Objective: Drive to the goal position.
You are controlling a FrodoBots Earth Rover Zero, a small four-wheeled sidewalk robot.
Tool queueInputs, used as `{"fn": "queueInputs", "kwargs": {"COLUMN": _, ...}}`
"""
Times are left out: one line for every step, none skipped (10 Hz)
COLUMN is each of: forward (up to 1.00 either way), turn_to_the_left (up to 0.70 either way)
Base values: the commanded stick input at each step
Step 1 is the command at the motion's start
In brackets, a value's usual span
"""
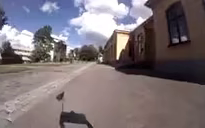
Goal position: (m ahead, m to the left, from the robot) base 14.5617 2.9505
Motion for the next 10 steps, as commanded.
{"fn": "queueInputs", "kwargs": {"forward": 0.85, "turn_to_the_left": 0.00}}
{"fn": "queueInputs", "kwargs": {"forward": 0.85, "turn_to_the_left": 0.00}}
{"fn": "queueInputs", "kwargs": {"forward": 0.85, "turn_to_the_left": 0.00}}
{"fn": "queueInputs", "kwargs": {"forward": 0.85, "turn_to_the_left": 0.00}}
{"fn": "queueInputs", "kwargs": {"forward": 0.85, "turn_to_the_left": 0.00}}
{"fn": "queueInputs", "kwargs": {"forward": 0.85, "turn_to_the_left": 0.00}}
{"fn": "queueInputs", "kwargs": {"forward": 0.85, "turn_to_the_left": 0.00}}
{"fn": "queueInputs", "kwargs": {"forward": 0.85, "turn_to_the_left": 0.00}}
{"fn": "queueInputs", "kwargs": {"forward": 0.85, "turn_to_the_left": -0.11}}
{"fn": "queueInputs", "kwargs": {"forward": 0.85, "turn_to_the_left": -0.34}}
